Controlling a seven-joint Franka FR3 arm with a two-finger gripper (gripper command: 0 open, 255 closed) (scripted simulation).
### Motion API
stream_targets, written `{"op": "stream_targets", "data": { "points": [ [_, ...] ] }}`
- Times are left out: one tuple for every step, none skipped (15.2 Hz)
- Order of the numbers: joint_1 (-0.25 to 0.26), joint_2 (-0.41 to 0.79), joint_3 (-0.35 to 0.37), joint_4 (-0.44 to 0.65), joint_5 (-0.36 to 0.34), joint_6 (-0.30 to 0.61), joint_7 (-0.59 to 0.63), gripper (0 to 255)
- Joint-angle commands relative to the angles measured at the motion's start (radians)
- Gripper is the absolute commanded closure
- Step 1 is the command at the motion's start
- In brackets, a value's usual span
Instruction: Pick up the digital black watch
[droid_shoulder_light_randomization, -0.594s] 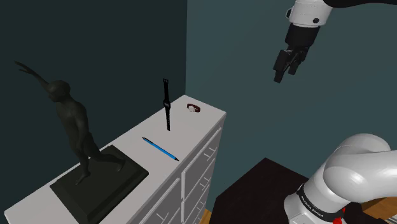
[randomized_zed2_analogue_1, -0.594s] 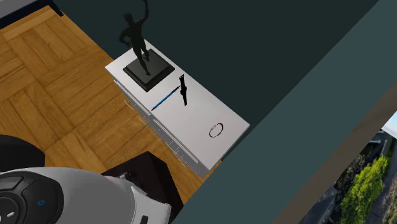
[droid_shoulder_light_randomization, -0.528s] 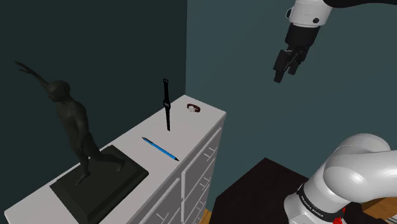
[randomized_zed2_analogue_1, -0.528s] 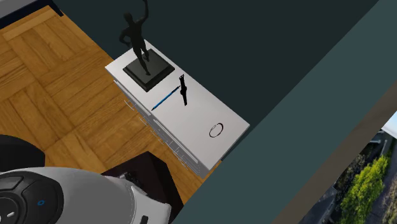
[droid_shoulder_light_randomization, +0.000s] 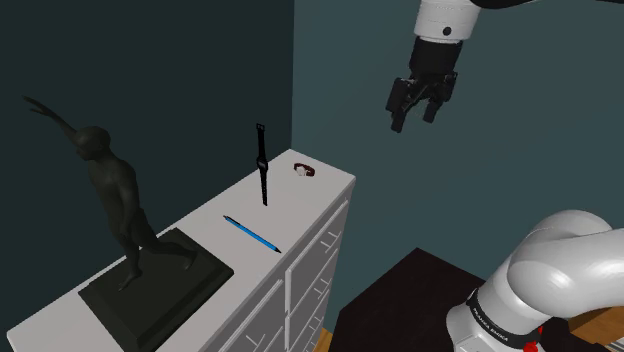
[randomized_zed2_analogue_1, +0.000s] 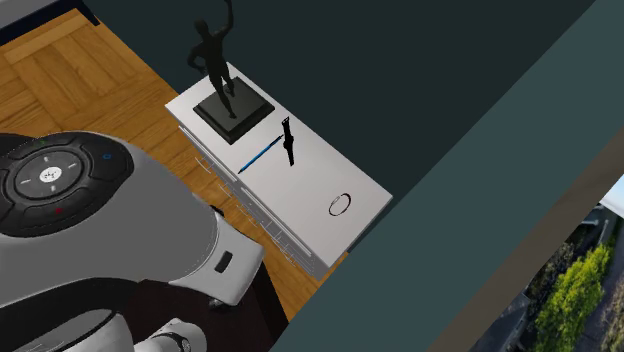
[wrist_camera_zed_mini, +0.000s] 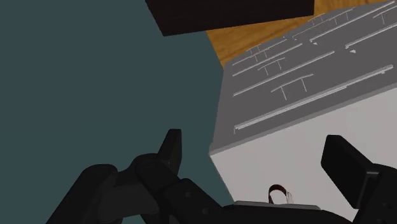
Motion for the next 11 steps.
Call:
{"op": "stream_targets", "data": {
  "points": [
    [-0.005, 0.044, 0.051, 0.033, 0.033, 0.015, 0.091, 0],
    [-0.010, 0.068, 0.074, 0.052, 0.045, 0.022, 0.131, 0],
    [-0.014, 0.093, 0.097, 0.073, 0.056, 0.030, 0.172, 0],
    [-0.018, 0.119, 0.119, 0.094, 0.065, 0.037, 0.213, 0],
    [-0.024, 0.146, 0.142, 0.118, 0.072, 0.044, 0.254, 0],
    [-0.029, 0.175, 0.164, 0.142, 0.078, 0.052, 0.295, 0],
    [-0.035, 0.205, 0.186, 0.169, 0.082, 0.059, 0.336, 0],
    [-0.041, 0.236, 0.208, 0.196, 0.085, 0.065, 0.378, 0],
    [-0.046, 0.269, 0.230, 0.225, 0.085, 0.071, 0.420, 0],
    [-0.052, 0.303, 0.252, 0.256, 0.083, 0.077, 0.462, 0],
    [-0.058, 0.338, 0.274, 0.289, 0.079, 0.083, 0.505, 0]
  ]
}}
